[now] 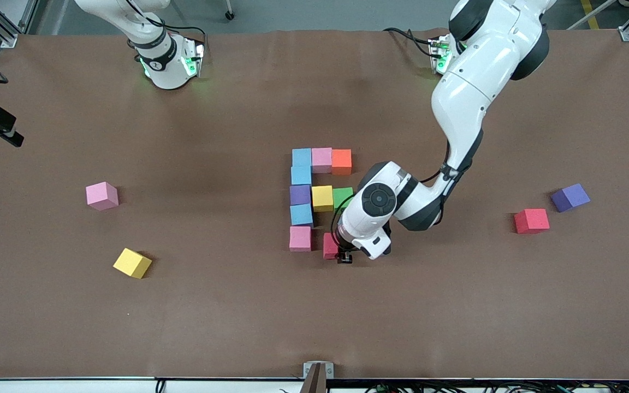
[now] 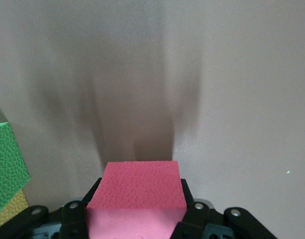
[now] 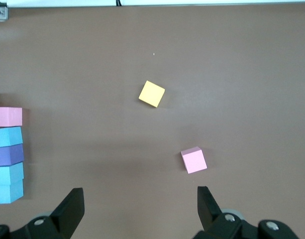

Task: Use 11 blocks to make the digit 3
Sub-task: 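Lower the pink cube beside the lowest pink cube and open the left gripper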

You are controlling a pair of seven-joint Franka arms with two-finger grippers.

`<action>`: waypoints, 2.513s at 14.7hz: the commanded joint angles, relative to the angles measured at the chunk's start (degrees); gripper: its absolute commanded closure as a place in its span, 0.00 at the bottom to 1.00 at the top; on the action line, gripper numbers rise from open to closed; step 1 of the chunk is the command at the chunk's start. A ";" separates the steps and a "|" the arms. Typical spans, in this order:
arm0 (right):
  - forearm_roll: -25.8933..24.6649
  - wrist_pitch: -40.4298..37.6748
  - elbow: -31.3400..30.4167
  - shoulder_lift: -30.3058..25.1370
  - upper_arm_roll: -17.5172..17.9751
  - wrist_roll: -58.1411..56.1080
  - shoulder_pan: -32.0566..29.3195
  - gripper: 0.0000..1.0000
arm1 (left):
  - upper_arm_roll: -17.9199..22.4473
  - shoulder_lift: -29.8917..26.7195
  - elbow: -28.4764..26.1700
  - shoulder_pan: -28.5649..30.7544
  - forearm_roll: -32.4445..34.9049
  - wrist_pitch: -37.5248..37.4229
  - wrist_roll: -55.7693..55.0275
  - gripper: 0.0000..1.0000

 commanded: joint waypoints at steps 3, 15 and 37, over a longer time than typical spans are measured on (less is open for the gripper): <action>-0.91 -1.95 -0.15 -0.73 0.33 0.19 0.12 0.00 | 0.54 1.30 1.78 -1.07 -1.08 0.22 -0.19 0.86; -0.82 -2.84 -0.15 -0.64 0.33 0.19 0.29 0.00 | 0.54 3.32 4.68 -2.83 -1.70 0.22 -0.19 0.86; -0.73 -2.84 -0.24 -0.56 0.33 0.10 0.65 0.00 | 2.30 4.03 5.04 -4.41 -1.61 1.89 0.16 0.00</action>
